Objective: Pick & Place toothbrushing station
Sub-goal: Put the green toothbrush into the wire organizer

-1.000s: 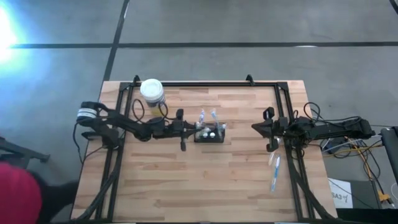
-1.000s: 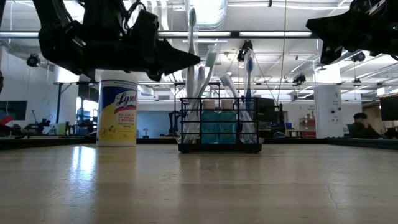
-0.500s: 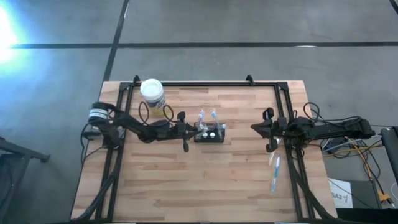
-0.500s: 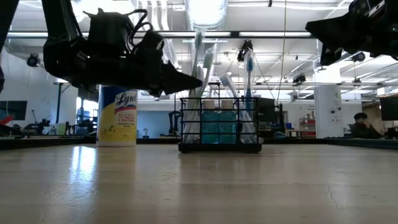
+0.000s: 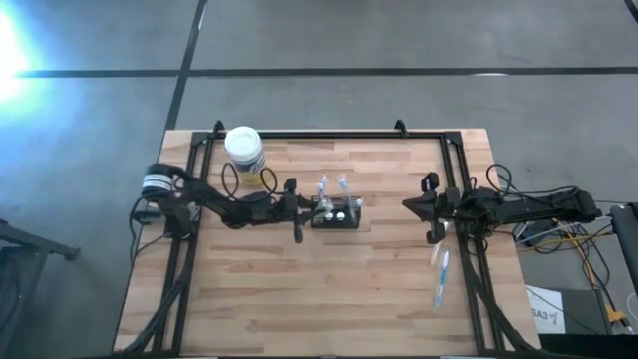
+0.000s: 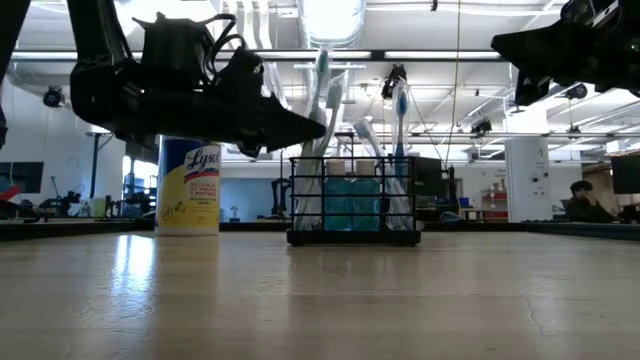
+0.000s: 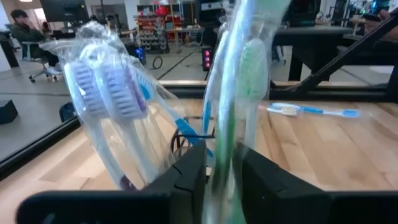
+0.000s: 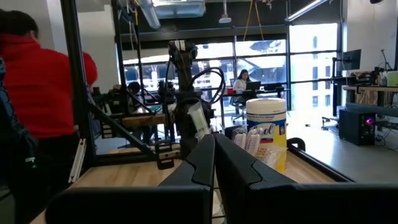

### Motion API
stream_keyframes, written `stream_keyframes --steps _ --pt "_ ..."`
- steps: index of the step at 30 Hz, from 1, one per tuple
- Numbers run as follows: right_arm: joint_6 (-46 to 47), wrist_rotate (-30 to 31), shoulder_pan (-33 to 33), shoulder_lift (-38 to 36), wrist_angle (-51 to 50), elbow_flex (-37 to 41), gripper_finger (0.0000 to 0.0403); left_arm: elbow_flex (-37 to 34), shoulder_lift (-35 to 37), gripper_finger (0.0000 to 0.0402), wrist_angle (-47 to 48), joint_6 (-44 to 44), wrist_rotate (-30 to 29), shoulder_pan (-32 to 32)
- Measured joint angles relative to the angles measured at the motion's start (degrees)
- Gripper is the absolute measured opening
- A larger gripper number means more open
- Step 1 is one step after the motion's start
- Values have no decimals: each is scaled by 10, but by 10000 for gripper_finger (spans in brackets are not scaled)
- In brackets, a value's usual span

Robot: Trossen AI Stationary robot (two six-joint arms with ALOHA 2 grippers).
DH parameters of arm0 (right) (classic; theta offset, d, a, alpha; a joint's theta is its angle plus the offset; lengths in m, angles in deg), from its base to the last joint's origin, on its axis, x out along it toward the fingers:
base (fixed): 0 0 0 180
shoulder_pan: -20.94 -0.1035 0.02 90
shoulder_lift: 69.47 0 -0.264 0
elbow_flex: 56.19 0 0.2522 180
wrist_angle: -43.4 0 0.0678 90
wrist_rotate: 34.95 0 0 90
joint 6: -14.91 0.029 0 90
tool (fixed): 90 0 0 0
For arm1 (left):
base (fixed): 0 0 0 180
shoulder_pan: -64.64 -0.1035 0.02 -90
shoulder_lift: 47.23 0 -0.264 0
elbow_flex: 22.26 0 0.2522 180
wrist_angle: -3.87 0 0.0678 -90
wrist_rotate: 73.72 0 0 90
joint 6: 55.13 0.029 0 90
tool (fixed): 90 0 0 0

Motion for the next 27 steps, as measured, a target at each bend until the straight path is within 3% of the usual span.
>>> stream_keyframes --steps 12,18,22,27 --pt "0 0 0 0 0 0 11 1 41 147 36 5 1 0" --pt "0 0 0 0 0 0 11 1 77 157 50 16 9 0" --pt "0 0 0 0 0 0 11 2 85 136 62 20 17 0" --pt "0 0 0 0 0 0 11 2 85 46 85 30 32 0"
